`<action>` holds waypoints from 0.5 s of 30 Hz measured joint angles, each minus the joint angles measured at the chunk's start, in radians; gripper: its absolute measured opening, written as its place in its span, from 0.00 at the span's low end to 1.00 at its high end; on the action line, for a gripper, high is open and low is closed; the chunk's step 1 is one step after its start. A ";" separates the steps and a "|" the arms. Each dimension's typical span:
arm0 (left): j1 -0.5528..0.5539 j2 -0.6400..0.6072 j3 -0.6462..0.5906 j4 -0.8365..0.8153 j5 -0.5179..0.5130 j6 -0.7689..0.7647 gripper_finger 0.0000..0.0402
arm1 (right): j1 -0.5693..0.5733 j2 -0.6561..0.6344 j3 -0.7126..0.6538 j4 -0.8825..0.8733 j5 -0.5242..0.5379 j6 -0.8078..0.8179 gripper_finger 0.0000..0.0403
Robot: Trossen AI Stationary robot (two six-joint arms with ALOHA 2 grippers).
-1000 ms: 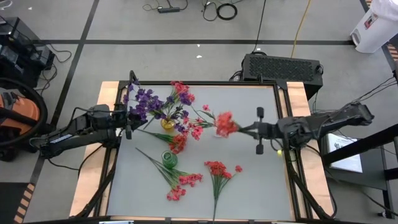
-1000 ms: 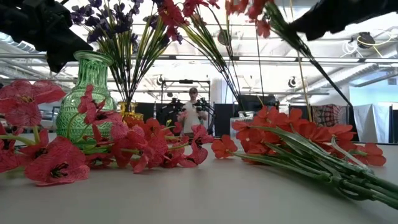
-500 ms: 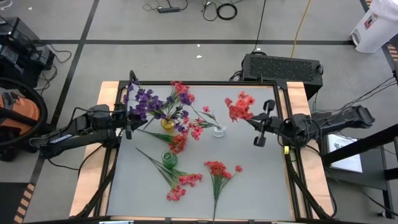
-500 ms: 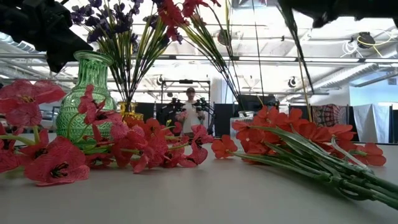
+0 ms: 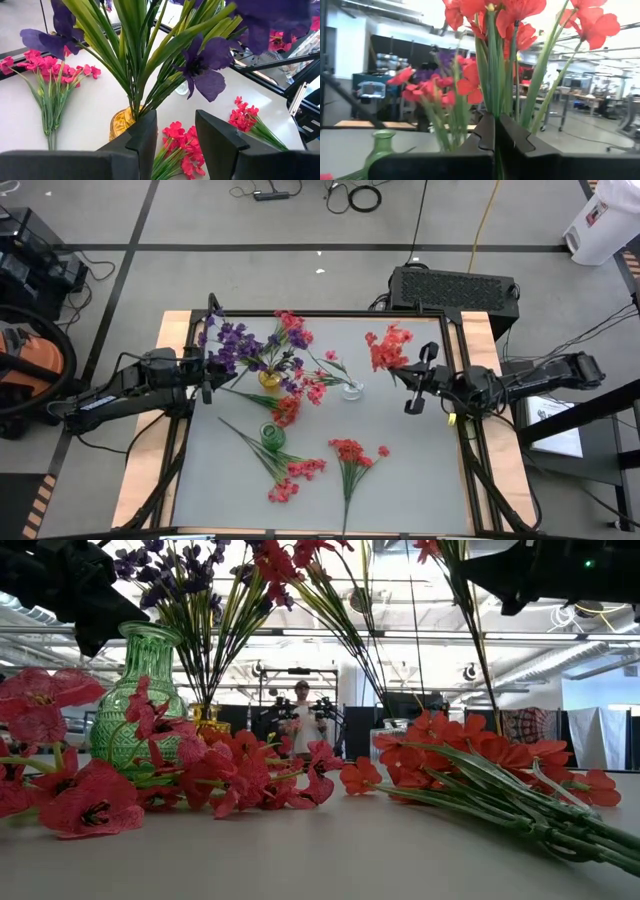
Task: Sort flowers into vase by color
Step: Put the top right orange flowers into the green vase
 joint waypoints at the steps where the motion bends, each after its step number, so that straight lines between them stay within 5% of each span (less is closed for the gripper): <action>1: 0.000 0.000 0.000 0.000 0.000 0.000 0.35 | 0.000 0.008 0.000 0.001 -0.004 0.004 0.00; 15: 0.000 0.000 0.000 0.000 0.000 0.000 0.35 | 0.000 0.083 0.000 0.048 -0.001 0.011 0.00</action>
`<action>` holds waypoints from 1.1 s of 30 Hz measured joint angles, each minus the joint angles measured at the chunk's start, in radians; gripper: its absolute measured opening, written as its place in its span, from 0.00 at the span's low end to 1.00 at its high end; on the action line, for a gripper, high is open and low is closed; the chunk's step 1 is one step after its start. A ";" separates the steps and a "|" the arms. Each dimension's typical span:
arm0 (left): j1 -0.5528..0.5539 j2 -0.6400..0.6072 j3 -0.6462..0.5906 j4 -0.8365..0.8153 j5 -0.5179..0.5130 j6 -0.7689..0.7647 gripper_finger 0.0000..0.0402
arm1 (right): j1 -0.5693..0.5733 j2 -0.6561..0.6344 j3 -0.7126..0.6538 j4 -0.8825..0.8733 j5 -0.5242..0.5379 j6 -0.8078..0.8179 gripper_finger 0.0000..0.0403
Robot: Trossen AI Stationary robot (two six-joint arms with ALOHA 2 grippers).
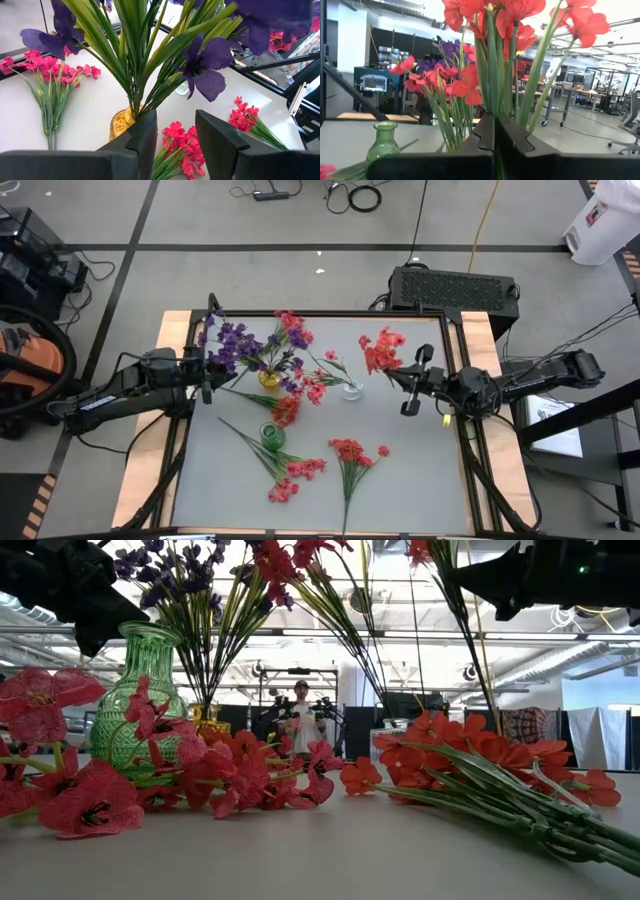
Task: Sort flowers into vase by color
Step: Put the top right orange flowers into the green vase
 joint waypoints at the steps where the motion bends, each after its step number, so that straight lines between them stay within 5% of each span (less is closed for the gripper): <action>1: 0.000 0.000 0.000 0.000 0.000 0.000 0.35 | 0.000 0.000 0.000 0.006 0.000 0.000 0.00; 28: 0.000 0.000 0.000 0.000 0.000 0.000 0.35 | 0.001 0.000 0.000 0.021 -0.001 0.062 0.00; 33: 0.000 0.000 0.000 0.000 0.000 0.000 0.35 | 0.003 0.002 0.000 0.045 -0.101 0.105 0.00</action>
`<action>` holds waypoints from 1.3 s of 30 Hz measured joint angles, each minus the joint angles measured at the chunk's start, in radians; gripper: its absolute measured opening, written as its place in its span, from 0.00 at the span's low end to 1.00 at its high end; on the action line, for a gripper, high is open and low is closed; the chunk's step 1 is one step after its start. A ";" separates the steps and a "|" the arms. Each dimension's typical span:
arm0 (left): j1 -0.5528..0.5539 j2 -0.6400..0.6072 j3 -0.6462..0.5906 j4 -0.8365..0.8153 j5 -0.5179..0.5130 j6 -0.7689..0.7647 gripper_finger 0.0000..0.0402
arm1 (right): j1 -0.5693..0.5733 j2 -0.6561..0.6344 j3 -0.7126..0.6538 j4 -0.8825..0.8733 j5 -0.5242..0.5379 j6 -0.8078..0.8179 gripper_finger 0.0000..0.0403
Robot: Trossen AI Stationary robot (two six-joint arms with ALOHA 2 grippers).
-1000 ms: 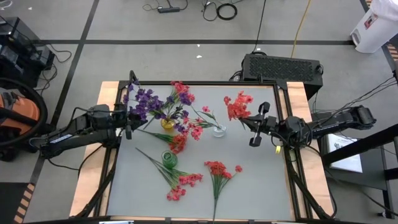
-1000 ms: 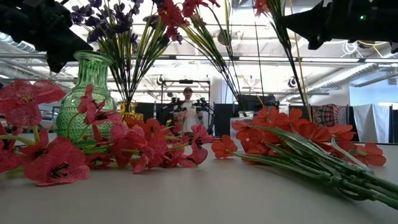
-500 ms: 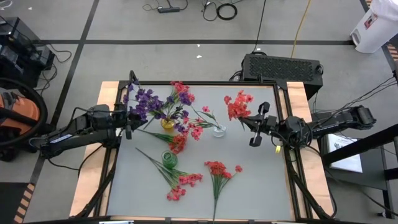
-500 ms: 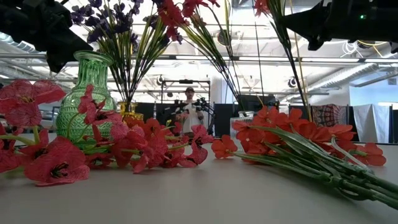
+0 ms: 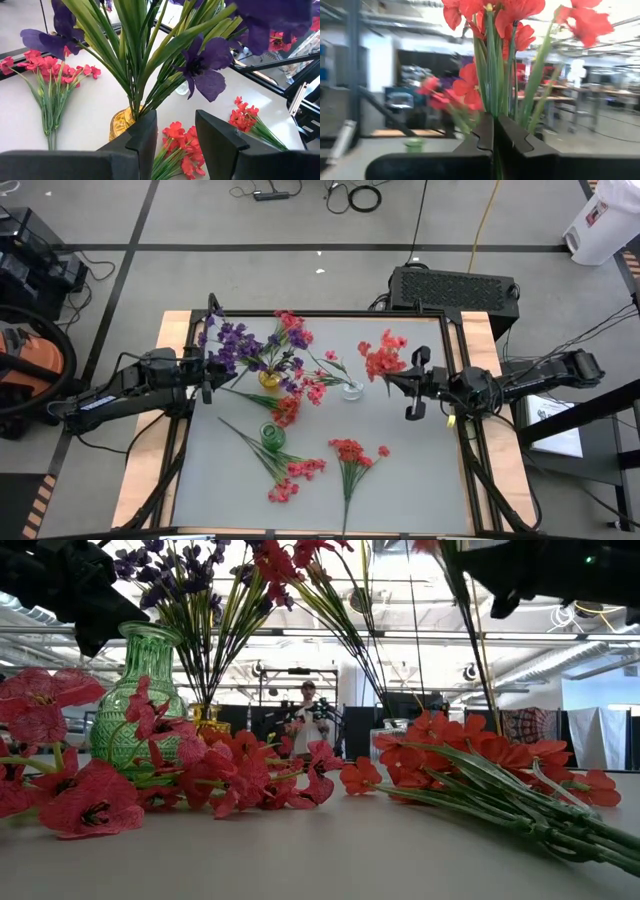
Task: Sort flowers into vase by color
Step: Put the top right orange flowers into the green vase
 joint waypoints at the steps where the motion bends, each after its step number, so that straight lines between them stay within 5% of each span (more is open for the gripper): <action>1: 0.000 0.000 0.000 0.000 0.000 0.000 0.35 | 0.000 0.003 0.000 0.011 -0.019 0.011 0.00; 13: 0.000 0.000 0.000 0.011 0.026 0.000 0.35 | 0.006 0.182 0.029 0.116 -0.139 0.050 0.00; 31: 0.000 0.000 0.045 0.106 0.470 0.003 0.35 | 0.099 0.471 0.390 0.042 -0.157 -0.144 0.00; 39: 0.000 0.000 0.051 0.510 0.695 -0.058 0.35 | 0.099 0.490 0.406 0.032 -0.156 -0.150 0.00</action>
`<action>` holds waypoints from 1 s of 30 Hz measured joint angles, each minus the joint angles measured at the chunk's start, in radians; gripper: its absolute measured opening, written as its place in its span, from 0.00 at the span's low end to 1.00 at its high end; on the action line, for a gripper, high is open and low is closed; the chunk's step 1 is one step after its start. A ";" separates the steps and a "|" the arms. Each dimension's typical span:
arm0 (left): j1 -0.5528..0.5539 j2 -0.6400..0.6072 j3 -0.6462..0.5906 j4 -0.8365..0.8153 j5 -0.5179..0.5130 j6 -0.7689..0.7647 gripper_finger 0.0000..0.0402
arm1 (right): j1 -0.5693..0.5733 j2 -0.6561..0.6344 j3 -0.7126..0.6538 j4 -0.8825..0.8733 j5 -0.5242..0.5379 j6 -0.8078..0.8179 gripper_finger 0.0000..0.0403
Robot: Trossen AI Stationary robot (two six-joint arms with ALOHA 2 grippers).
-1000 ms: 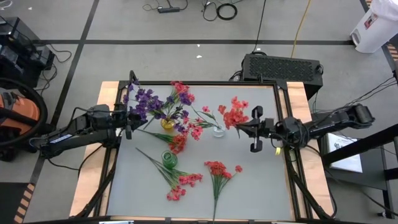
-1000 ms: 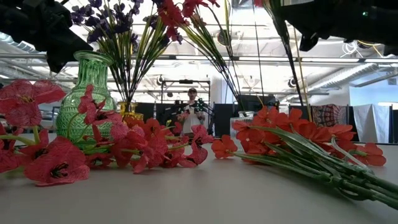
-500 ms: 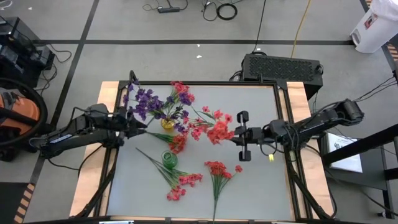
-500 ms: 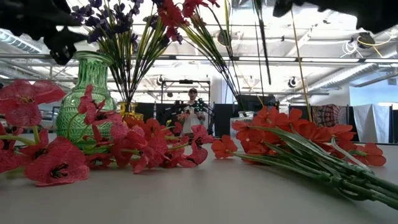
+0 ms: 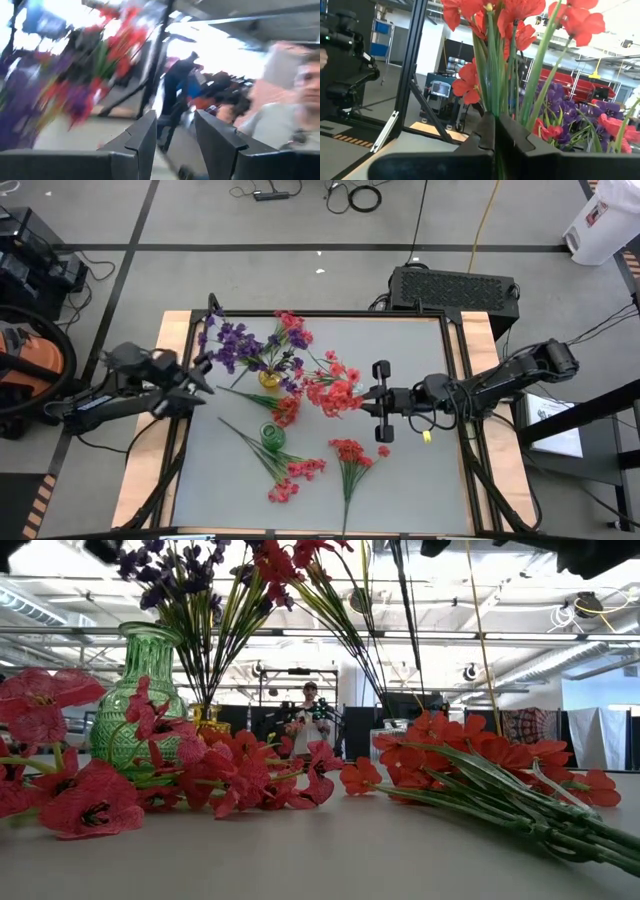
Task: Sort flowers into vase by color
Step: Put the top right orange flowers into the green vase
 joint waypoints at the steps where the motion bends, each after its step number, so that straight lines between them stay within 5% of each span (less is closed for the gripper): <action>1: 0.000 0.000 0.000 0.057 0.017 -0.013 0.35 | 0.000 0.000 0.000 0.000 0.000 0.000 0.00; 9: 0.000 0.023 0.009 0.280 0.042 -0.022 0.35 | 0.000 0.000 0.000 -0.007 0.000 -0.008 0.00; 30: 0.000 0.605 0.457 0.140 0.062 0.331 0.35 | 0.000 -0.001 0.034 0.107 -0.001 -0.015 0.00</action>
